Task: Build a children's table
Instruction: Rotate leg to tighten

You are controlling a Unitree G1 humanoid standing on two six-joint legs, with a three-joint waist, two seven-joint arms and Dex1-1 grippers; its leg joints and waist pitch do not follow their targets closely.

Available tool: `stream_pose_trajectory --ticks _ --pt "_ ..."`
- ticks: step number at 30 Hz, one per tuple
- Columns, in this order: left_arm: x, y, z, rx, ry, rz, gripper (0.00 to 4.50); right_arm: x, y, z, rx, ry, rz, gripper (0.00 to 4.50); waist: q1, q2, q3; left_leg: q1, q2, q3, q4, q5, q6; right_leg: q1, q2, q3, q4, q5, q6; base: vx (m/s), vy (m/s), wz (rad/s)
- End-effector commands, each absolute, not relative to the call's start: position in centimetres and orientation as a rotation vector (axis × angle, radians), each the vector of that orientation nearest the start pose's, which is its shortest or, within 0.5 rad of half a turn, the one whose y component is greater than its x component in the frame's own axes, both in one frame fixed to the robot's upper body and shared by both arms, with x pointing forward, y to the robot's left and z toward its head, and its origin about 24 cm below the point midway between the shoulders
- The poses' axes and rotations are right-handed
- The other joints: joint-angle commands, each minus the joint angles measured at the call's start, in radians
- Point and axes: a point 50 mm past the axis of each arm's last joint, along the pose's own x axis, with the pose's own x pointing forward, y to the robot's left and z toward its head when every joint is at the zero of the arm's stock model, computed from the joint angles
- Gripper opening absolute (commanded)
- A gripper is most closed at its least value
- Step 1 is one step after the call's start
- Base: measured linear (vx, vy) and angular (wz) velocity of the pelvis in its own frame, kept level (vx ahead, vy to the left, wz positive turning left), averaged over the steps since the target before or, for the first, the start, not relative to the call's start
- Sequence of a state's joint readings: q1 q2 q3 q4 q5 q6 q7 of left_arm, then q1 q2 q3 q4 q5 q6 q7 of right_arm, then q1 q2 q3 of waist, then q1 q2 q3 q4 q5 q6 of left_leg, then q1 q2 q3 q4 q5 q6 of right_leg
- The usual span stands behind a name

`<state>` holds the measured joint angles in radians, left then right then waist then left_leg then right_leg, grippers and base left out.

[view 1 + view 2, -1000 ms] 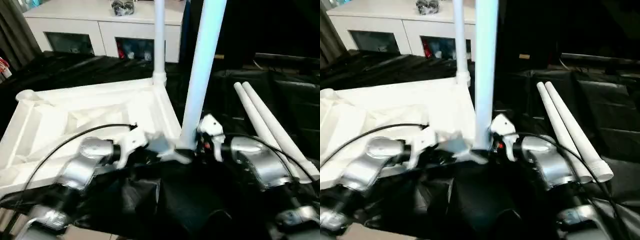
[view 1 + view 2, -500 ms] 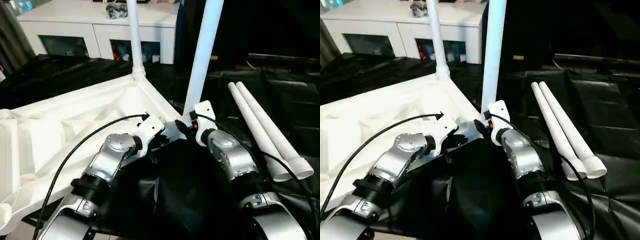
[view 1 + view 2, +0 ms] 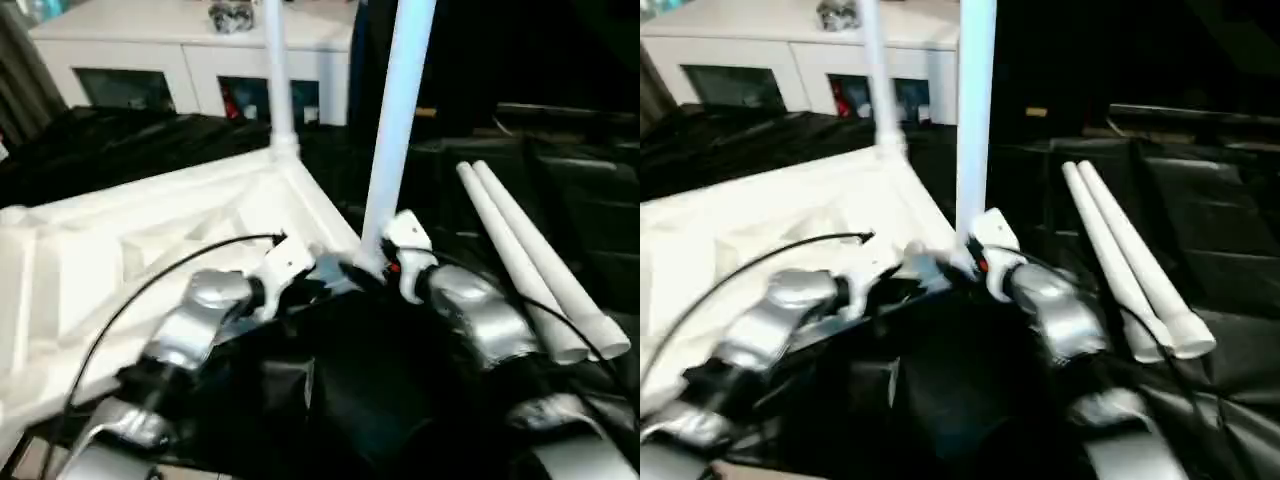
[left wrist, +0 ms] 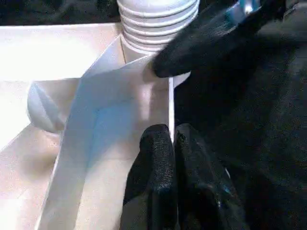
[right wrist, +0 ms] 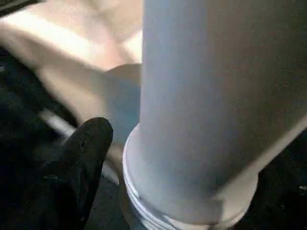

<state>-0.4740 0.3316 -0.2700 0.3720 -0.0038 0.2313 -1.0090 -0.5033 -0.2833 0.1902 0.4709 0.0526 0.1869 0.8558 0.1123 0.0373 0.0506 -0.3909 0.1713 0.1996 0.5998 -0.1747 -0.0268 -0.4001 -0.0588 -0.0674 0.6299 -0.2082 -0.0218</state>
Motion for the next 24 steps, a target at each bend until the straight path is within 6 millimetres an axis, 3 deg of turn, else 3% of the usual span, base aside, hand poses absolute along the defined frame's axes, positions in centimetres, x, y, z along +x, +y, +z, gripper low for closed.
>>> stream_pose_trajectory --ticks 1,7,9,14,24 --pt "30.0 11.0 6.8 0.334 0.270 -1.292 0.00 31.4 -12.0 5.9 -0.247 0.283 1.117 4.00 0.004 -0.017 -0.064 0.021 0.069 -0.034 -0.061 -0.161 0.072 0.045 -0.101 0.058 -0.084 -0.175 -0.187 0.000 0.000 0.00" --pt "29.6 12.4 7.0 0.334 0.291 -1.334 0.00 30.7 -13.0 6.4 -0.256 0.286 1.205 4.00 0.008 -0.019 -0.065 0.021 0.072 -0.035 -0.062 -0.153 0.067 0.043 -0.099 0.059 -0.080 -0.171 -0.188 0.000 0.000 0.00" --pt "29.3 12.8 7.1 0.331 0.307 -1.361 0.00 30.5 -13.1 6.4 -0.262 0.292 1.221 3.74 0.008 -0.024 -0.065 0.019 0.070 -0.034 -0.061 -0.140 0.072 0.044 -0.100 0.058 -0.078 -0.155 -0.195 0.000 0.000 0.00" --pt "29.0 13.1 7.1 0.319 0.315 -1.390 0.00 29.9 -12.9 6.2 -0.256 0.314 1.274 3.26 0.011 -0.024 -0.066 0.019 0.070 -0.035 -0.061 -0.136 0.072 0.044 -0.100 0.057 -0.077 -0.165 -0.192 0.000 0.000 0.00" --pt "28.8 13.0 7.0 0.309 0.319 -1.396 0.00 29.5 -12.6 5.9 -0.233 0.323 1.287 2.72 0.014 -0.024 -0.065 0.020 0.070 -0.034 -0.060 -0.130 0.067 0.044 -0.100 0.057 -0.077 -0.152 -0.196 0.000 0.000 0.00"
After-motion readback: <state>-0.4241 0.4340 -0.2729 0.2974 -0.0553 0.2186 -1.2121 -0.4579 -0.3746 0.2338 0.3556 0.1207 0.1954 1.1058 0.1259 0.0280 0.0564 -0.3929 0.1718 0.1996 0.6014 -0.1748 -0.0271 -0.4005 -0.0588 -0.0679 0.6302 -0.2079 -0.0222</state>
